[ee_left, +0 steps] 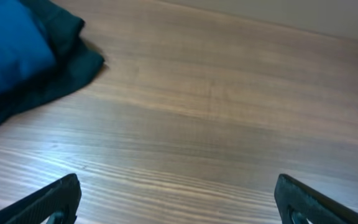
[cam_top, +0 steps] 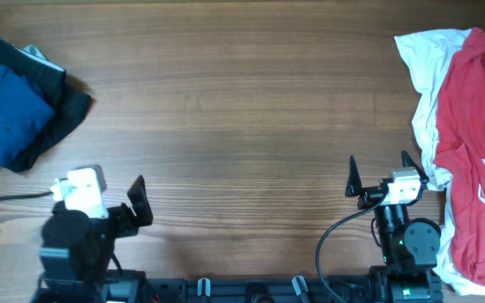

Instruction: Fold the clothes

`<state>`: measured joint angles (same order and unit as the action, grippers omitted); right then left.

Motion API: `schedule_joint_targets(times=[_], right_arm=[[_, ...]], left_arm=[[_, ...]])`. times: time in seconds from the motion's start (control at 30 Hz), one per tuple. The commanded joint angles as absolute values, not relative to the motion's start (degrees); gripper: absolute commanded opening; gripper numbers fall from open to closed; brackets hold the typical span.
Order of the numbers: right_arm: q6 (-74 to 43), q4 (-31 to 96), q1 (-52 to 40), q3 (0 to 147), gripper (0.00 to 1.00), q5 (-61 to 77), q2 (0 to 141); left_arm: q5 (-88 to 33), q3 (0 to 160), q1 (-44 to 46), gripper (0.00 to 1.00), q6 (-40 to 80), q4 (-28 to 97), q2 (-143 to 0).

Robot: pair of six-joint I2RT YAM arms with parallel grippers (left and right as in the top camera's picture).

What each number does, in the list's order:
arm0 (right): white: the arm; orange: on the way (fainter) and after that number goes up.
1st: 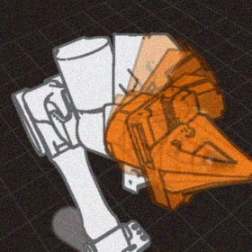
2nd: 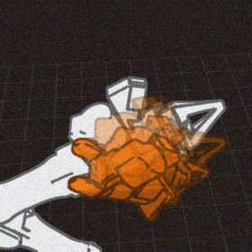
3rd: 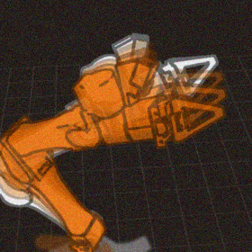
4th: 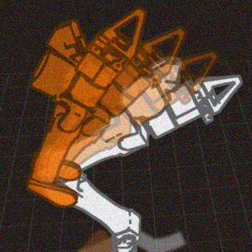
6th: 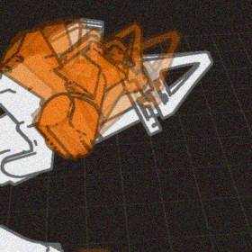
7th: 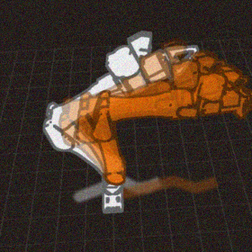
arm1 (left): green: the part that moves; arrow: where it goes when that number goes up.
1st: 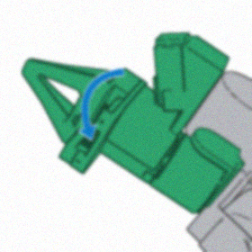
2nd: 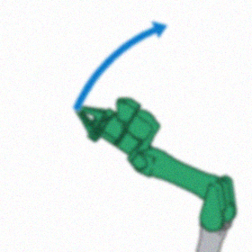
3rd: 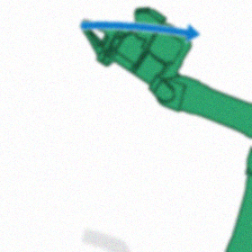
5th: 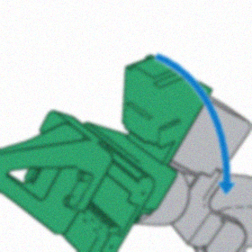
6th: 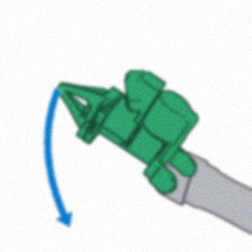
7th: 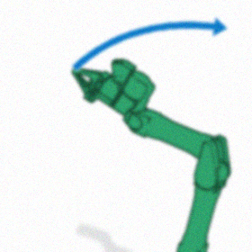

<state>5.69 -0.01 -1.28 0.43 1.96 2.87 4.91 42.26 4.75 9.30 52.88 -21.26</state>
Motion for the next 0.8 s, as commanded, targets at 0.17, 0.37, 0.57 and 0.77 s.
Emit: schedule_joint_targets(times=[0.17, 0.37, 0.57, 0.77], right_arm=[[5.91, -0.12, -1.04, 0.30, 1.00, 3.05, 3.07], [5.89, -0.12, -1.04, 0.30, 1.00, 3.05, 3.07], [5.91, -0.12, -1.04, 0.30, 1.00, 3.05, 3.07], [5.89, -0.12, -1.04, 0.30, 1.00, 3.05, 3.07]], left_arm=[[-3.64, 16.34, 2.70, 1.00, 9.67, 34.79, -4.51], [-3.53, 7.79, 2.72, 1.00, 9.21, 20.47, -0.16], [-3.44, 0.32, 2.70, 1.00, 8.21, 2.52, -0.16], [-8.08, 0.32, 2.74, 1.00, 7.11, 3.77, -0.16]])
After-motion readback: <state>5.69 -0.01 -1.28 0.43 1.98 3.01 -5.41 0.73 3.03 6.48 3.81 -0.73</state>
